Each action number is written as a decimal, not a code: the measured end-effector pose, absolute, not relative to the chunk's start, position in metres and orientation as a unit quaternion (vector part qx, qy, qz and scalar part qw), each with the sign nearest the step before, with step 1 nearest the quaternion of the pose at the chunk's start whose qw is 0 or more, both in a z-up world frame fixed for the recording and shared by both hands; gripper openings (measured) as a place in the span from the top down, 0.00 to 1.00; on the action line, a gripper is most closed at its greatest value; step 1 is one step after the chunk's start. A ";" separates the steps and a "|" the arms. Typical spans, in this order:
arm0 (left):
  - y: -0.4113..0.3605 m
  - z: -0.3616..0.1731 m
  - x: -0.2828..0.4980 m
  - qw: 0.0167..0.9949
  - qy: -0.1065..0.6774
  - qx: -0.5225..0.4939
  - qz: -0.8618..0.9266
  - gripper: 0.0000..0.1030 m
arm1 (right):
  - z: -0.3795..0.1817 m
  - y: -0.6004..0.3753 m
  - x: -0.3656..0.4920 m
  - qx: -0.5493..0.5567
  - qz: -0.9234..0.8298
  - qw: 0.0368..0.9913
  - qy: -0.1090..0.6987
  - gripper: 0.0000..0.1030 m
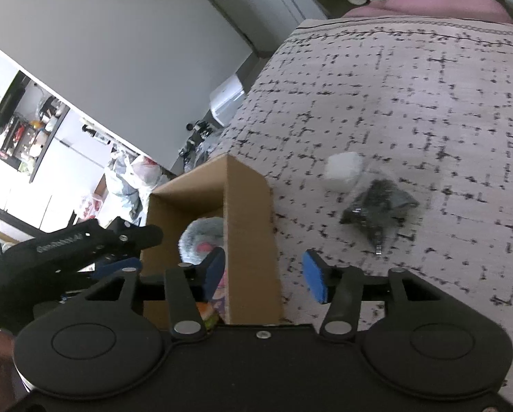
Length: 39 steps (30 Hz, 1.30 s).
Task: Organize soft objects
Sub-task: 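Open the right gripper to drop the mouse plush into the box, then move the left gripper to the white cloth ball while the right gripper grasps the black bag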
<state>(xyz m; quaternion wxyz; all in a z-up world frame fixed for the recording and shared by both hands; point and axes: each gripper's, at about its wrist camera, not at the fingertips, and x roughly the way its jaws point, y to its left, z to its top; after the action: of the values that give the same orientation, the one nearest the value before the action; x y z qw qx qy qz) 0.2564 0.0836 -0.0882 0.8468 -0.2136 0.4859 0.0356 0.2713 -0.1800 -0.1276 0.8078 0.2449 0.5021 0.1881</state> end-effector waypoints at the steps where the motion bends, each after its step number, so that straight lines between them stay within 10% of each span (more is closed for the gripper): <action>1: 0.081 -0.087 0.257 0.847 0.486 -0.214 0.036 0.29 | -0.129 -0.184 0.270 0.245 0.185 0.809 0.501 0.44; 19: 0.020 -0.075 0.269 0.853 0.494 -0.169 -0.005 0.27 | -0.155 -0.232 0.272 0.297 0.134 0.808 0.490 0.12; 39: -0.034 -0.096 0.321 0.843 0.528 -0.100 -0.007 0.27 | -0.208 -0.248 0.303 0.414 0.085 0.757 0.499 0.22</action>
<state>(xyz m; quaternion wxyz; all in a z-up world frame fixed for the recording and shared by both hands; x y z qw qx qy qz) 0.3211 -0.0344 -0.0965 0.8431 -0.0996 0.5284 -0.0067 0.3034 -0.2483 -0.2078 0.7568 0.4136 0.4989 0.0854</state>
